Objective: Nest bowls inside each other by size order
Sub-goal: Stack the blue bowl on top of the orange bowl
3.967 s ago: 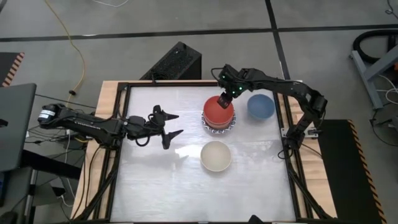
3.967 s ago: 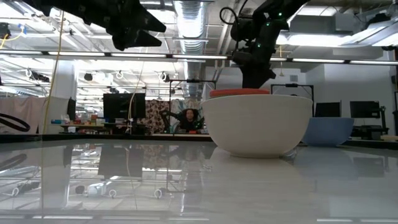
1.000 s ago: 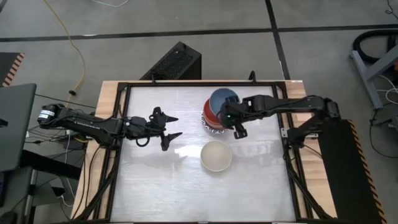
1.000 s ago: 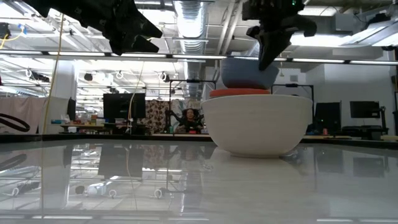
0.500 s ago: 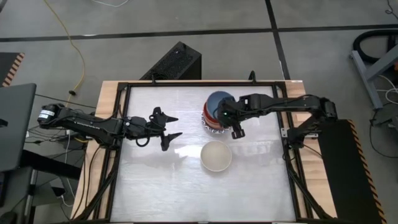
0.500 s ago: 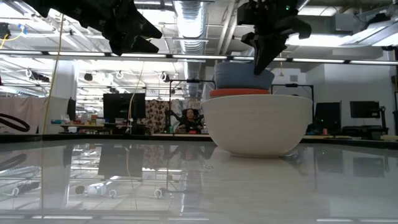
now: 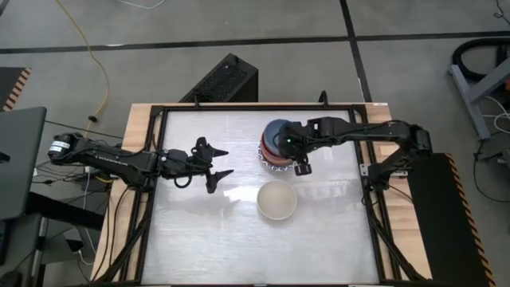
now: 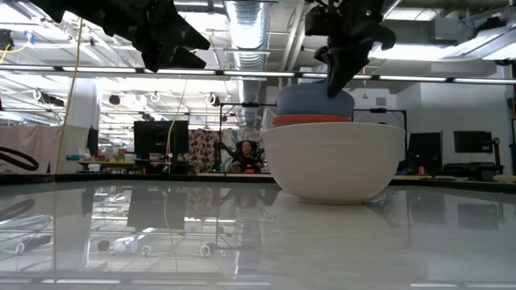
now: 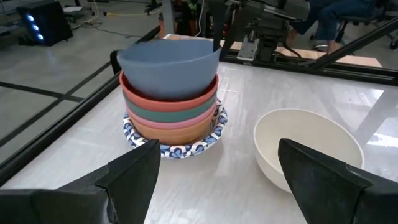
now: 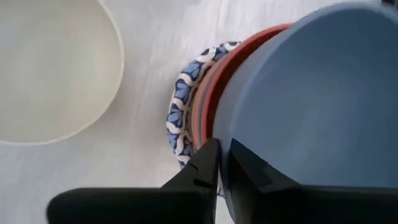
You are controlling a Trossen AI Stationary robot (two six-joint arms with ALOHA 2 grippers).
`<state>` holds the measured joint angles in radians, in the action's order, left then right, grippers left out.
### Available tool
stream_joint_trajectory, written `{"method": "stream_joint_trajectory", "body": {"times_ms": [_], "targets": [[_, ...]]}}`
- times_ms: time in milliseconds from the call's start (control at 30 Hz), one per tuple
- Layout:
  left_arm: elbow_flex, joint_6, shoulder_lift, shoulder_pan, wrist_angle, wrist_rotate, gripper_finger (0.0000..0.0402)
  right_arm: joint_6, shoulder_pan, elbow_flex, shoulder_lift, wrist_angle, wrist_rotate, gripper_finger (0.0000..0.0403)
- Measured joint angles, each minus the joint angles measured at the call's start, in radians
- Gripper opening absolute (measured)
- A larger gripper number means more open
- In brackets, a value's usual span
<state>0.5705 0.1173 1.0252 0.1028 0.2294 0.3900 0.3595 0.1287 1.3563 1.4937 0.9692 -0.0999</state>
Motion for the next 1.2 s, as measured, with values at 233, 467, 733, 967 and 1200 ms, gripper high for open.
{"method": "stream_joint_trajectory", "body": {"times_ms": [233, 467, 733, 967, 1200], "targets": [[0.0, 0.0, 0.0, 0.0, 0.0, 0.0, 0.0314, -0.003, -0.004, 0.0, 0.0, -0.043, -0.001, 0.0059], [0.0, 0.0, 0.0, 0.0, 0.0, 0.0, 0.0314, -0.017, -0.002, 0.0, 0.0, -0.043, -0.009, 0.006], [0.0, 0.0, 0.0, 0.0, -0.004, 0.0, 0.0314, -0.049, -0.002, 0.0, 0.0, -0.044, -0.032, 0.0109], [0.0, 0.0, 0.0, 0.0, -0.004, 0.0, 0.0314, -0.048, -0.002, 0.003, 0.0, -0.04, -0.033, 0.0183], [0.0, 0.0, 0.0, 0.0, -0.012, 0.0, 0.0314, -0.064, -0.013, 0.102, 0.0, 0.005, -0.04, 0.019]]}}
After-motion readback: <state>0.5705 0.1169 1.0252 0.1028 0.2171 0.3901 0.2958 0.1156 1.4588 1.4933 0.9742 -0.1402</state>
